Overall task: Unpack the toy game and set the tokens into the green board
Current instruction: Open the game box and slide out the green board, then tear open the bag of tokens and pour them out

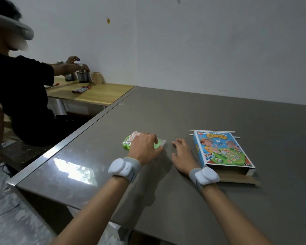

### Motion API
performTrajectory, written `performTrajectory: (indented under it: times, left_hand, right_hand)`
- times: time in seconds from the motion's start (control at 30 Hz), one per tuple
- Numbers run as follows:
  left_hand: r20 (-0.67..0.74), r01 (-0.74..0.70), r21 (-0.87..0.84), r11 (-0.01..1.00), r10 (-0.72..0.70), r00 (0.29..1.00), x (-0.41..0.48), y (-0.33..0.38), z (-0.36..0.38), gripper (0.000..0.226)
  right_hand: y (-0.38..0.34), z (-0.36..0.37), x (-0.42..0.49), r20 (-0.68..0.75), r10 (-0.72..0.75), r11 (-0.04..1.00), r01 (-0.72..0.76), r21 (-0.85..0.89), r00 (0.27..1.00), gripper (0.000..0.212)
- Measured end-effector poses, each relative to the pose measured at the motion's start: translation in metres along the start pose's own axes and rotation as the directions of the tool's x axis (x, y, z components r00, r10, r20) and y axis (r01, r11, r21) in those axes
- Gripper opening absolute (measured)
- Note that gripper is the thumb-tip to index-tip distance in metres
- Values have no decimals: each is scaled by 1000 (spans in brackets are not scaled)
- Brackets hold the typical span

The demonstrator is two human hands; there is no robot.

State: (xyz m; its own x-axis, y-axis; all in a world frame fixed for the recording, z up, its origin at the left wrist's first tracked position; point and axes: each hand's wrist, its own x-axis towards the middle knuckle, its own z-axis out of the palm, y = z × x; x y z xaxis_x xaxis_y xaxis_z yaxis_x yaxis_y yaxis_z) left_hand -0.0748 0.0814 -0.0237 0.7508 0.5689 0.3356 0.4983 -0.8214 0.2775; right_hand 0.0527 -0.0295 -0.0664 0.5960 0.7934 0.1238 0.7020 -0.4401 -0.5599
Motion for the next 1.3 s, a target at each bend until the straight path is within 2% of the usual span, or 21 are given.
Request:
performTrajectory:
  times: [0.1, 0.2, 0.4, 0.47, 0.57, 0.63, 0.7, 0.8, 0.87, 1.1, 1.3]
  left_hand:
    - [25, 7, 57, 998, -8, 1000, -3, 5, 7, 37]
    - [17, 37, 64, 997, -39, 999, -4, 7, 9, 31]
    - [-80, 166, -89, 982, -173, 982, -4, 8, -1, 22]
    - [-102, 221, -191, 956, -243, 965, -5, 6, -7, 19]
    - [-131, 262, -336, 905, -321, 938, -8, 2, -13, 16]
    - [-142, 273, -418, 866, -360, 922, -11, 2, -16, 15]
    - [-137, 270, -481, 834, -376, 916, -14, 3, -20, 13]
    - [-137, 226, -537, 813, -349, 927, -18, 4, -26, 13]
    - [-161, 170, -552, 817, -304, 939, -22, 5, -30, 11]
    - [-227, 2, -510, 860, -136, 964, -37, 10, -36, 6]
    - [-205, 19, -581, 813, -169, 964, -44, 11, -36, 14]
  right_hand:
    - [-1, 6, -4, -58, 11, 1000, -11, -4, 998, 45]
    - [-1, 4, -6, -67, 33, 999, -30, 37, 997, 45]
    - [-4, -1, -7, -99, 89, 970, -64, 233, 991, 32]
    - [-7, -3, -5, -110, 152, 925, -102, 367, 982, 29]
    - [-19, -9, -2, -93, 300, 772, -184, 608, 949, 23]
    - [-29, -13, 0, -115, 356, 735, -202, 647, 927, 10]
    - [-42, -18, -2, -98, 386, 680, -211, 702, 917, 20]
    - [-57, -31, -6, -10, 392, 664, -275, 695, 920, 43]
    - [-67, -40, -8, 43, 380, 677, -310, 668, 924, 46]
    - [-77, -52, -15, 65, 335, 693, -292, 660, 940, 18]
    - [-72, -57, -21, 47, 232, 719, -204, 665, 972, 14]
